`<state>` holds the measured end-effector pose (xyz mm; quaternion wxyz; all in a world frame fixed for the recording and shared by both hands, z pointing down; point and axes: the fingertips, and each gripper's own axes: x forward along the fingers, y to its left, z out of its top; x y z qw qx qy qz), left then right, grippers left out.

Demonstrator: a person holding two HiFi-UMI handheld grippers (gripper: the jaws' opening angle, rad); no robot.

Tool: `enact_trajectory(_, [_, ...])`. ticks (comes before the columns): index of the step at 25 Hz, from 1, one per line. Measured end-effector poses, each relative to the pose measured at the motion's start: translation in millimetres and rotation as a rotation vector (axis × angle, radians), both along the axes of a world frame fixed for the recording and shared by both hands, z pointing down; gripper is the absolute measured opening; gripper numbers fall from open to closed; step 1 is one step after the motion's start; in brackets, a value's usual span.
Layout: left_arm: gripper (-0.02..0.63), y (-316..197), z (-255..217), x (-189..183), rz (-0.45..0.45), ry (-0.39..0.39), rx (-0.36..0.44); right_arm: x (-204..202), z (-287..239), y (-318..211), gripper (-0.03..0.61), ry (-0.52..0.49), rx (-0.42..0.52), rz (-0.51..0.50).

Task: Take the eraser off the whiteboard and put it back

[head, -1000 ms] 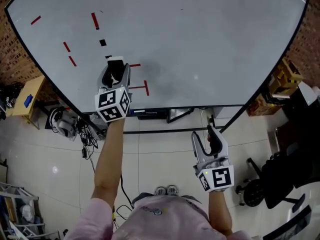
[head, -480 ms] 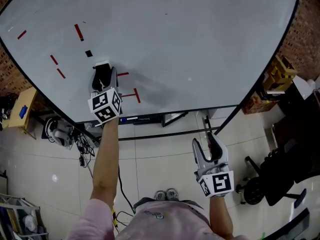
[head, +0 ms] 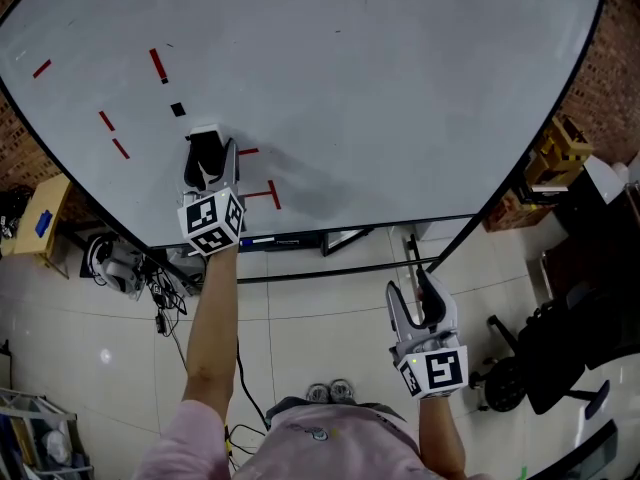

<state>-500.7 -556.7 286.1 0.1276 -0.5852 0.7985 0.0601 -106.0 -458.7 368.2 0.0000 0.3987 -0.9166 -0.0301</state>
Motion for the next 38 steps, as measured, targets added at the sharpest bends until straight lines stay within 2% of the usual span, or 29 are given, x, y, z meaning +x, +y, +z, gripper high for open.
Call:
enact_trajectory(5, [0.31,22.5,-1.7,5.1,0.009,0.002,0.051,-1.4,-0.7,4.0,0.201,0.002,0.001,0.005])
enact_trajectory(8, [0.308,43.8,-1.4,-1.0,-0.027,0.014,0.079,-5.4,0.5,7.8,0.201,0.006,0.001,0.003])
enact_trajectory(10, [0.308,45.0,4.5,-12.3,-0.054,0.033,0.05,-9.2,0.5,11.4,0.201,0.014,0.003,-0.002])
enact_trajectory(14, [0.313,35.0,6.9,-19.3,-0.043,0.033,-0.024,-14.6,-3.9,24.8,0.201,0.03,0.019,-0.009])
enact_trajectory(18, [0.313,52.9,4.2,-13.2,-0.03,0.031,-0.033,-13.2,-10.0,43.1,0.201,0.032,0.024,-0.004])
enact_trajectory(22, [0.313,102.9,11.0,4.7,-0.006,0.064,0.011,-6.3,-1.1,65.8,0.201,0.048,0.005,0.007])
enact_trajectory(26, [0.313,166.9,14.7,46.4,0.051,0.102,0.053,-4.4,8.6,90.0,0.201,0.041,-0.009,-0.007])
enact_trajectory(29, [0.313,219.3,10.7,81.7,0.07,0.069,0.053,-6.3,4.1,108.9,0.201,0.02,0.005,-0.032])
enact_trajectory(33, [0.313,279.7,-1.1,107.3,0.037,-0.014,0.034,-7.4,-7.2,129.9,0.201,-0.001,0.034,-0.08])
enact_trajectory(38, [0.31,341.2,-14.2,135.4,-0.03,-0.014,0.032,12.3,-15.1,162.0,0.201,-0.023,0.032,-0.144])
